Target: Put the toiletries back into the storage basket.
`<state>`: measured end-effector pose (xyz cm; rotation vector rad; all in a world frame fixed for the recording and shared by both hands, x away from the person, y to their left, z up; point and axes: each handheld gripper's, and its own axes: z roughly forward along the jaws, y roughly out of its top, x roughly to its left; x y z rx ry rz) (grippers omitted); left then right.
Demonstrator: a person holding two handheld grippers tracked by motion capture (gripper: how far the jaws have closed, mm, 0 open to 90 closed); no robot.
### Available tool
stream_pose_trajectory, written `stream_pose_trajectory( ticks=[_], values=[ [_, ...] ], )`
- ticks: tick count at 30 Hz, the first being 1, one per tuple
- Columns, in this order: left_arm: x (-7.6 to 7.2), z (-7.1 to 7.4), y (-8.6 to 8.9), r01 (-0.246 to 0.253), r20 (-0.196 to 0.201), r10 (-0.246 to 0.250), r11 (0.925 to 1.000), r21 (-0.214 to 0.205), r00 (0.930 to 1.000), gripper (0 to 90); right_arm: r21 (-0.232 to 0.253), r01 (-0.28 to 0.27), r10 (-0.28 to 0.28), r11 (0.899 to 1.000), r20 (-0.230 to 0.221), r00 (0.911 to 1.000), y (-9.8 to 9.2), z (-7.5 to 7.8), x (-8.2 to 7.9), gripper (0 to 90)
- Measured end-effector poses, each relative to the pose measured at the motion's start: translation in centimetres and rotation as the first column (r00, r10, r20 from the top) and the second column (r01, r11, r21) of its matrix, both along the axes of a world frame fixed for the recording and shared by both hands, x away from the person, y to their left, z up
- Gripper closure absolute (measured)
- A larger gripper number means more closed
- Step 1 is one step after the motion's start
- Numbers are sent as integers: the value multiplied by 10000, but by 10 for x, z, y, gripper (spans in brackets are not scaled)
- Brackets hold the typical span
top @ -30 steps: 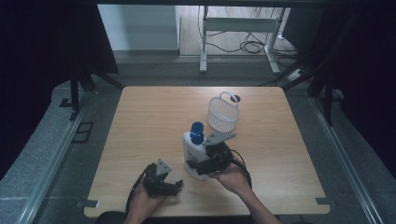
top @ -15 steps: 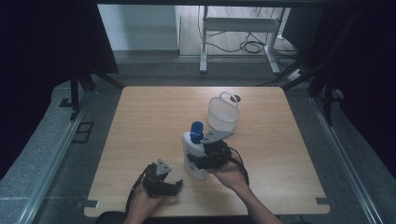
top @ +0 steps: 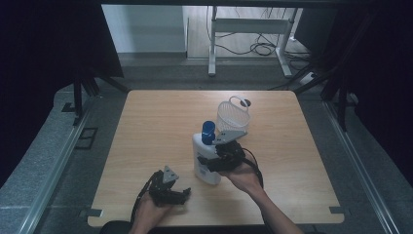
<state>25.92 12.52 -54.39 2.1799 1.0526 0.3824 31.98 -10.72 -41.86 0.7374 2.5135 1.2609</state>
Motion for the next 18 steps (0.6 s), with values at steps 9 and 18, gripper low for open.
stream_pose_trajectory(
  ticks=[9, 18],
  values=[
    [0, 0, 0, 63, -4, -63, 10000, 32, 10000, 102, 90, -40, 40, 10000, -26, 10000, -12, 7, 12, 375],
    [0, 0, 1, 91, 1, -91, 9999, 62, 10000, 102, 203, 35, -38, 9998, 144, 9999, -23, 19, 22, 375]
  ],
)
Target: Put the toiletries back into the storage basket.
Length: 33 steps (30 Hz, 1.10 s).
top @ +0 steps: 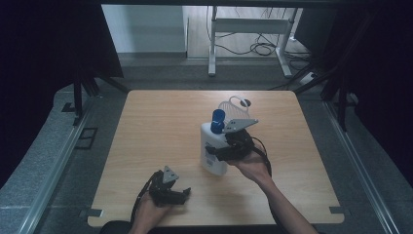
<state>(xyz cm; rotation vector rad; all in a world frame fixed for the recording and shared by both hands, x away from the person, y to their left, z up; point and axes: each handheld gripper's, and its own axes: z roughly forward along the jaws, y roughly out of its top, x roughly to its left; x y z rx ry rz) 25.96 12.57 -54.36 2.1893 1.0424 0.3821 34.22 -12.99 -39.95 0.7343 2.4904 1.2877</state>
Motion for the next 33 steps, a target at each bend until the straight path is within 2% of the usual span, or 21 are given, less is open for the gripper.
stream_pose_trajectory(
  ticks=[12, 23, 33],
  values=[
    [0, 0, 0, -25, 28, 25, 10000, -31, 10000, 102, 53, 218, -219, 9997, 219, 9995, -15, 11, 14, 376],
    [0, 0, 0, -34, 18, 34, 10000, -27, 10000, 102, 163, 326, -334, 9993, 487, 9983, -23, 28, 31, 376],
    [0, 0, 0, -35, 17, 35, 10000, -31, 10000, 102, 299, 535, -551, 9981, 529, 9971, -30, 37, 48, 376]
  ],
)
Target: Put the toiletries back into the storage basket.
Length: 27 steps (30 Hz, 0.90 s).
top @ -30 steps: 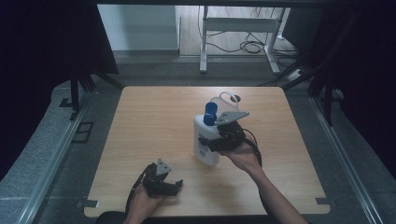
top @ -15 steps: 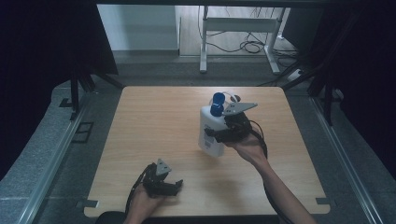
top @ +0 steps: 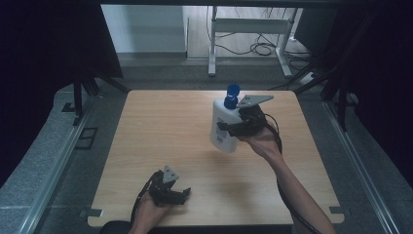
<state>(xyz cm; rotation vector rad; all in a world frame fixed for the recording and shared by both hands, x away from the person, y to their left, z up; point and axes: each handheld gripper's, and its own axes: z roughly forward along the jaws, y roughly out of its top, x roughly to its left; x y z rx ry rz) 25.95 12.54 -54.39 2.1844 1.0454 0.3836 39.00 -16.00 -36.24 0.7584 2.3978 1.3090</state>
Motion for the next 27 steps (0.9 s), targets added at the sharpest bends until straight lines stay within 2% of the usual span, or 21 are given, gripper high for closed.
stream_pose_trajectory(
  ticks=[27],
  values=[
    [0, 0, 0, 0, -4, 0, 10000, -25, 10000, 101, 177, 744, -751, 9971, 416, 9963, -13, 27, 46, 377]
  ],
)
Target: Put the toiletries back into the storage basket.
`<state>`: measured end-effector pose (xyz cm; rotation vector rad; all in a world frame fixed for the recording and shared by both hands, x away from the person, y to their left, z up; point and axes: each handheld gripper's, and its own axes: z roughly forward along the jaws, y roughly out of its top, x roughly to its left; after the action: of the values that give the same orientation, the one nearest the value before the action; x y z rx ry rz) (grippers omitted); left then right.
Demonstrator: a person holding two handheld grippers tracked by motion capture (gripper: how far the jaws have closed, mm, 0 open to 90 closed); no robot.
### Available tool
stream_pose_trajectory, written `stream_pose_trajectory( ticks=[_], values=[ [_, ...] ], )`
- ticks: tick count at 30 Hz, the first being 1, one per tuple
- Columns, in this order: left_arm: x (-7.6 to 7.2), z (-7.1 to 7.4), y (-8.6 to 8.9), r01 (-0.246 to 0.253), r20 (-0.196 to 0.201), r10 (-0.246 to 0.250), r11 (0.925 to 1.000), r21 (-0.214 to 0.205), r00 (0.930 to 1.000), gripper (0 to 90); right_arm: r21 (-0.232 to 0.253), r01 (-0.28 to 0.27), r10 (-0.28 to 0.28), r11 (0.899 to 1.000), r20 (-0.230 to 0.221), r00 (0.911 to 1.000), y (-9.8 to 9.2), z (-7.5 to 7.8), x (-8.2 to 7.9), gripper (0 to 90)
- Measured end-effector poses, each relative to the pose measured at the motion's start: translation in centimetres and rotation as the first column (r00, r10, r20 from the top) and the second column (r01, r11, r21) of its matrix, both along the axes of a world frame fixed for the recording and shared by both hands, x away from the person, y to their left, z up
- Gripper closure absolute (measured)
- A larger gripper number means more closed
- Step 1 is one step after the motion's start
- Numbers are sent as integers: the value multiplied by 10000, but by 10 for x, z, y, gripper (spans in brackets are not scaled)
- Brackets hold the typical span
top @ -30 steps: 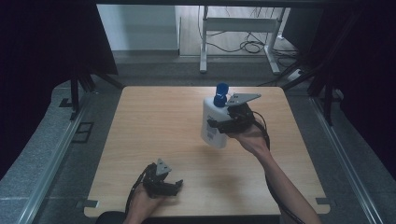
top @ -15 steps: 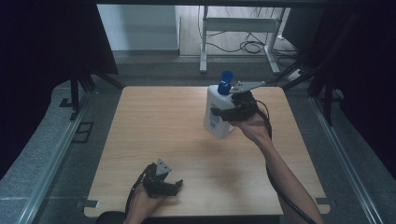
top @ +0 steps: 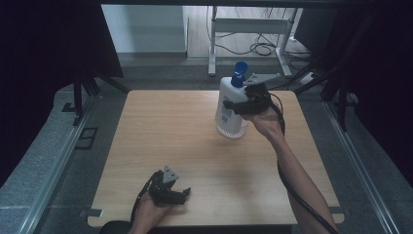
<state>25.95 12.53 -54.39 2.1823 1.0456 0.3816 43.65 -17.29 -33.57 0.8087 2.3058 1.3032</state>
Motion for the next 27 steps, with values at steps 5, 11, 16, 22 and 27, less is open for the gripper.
stream_pose_trajectory(
  ticks=[5, 11, 16, 22, 27],
  values=[
    [0, 0, 0, -3, 2, 3, 10000, -10, 10000, 101, -46, 168, -168, 9998, 63, 9998, -2, 2, 9, 377],
    [0, 0, 0, 3, 0, -3, 10000, -8, 10000, 101, -109, 341, -339, 9994, 189, 9992, -5, 5, 17, 378],
    [0, 0, 0, 4, 6, -4, 10000, -11, 10000, 101, -125, 530, -527, 9985, 249, 9983, -7, 6, 26, 378],
    [0, 0, 0, 11, 0, -11, 10000, -13, 10000, 101, -255, 639, -631, 9976, 337, 9974, -10, 3, 34, 378],
    [0, 0, 0, 6, -1, -6, 10000, -17, 10000, 101, -309, 674, -662, 9972, 362, 9971, -12, -3, 41, 378]
  ],
)
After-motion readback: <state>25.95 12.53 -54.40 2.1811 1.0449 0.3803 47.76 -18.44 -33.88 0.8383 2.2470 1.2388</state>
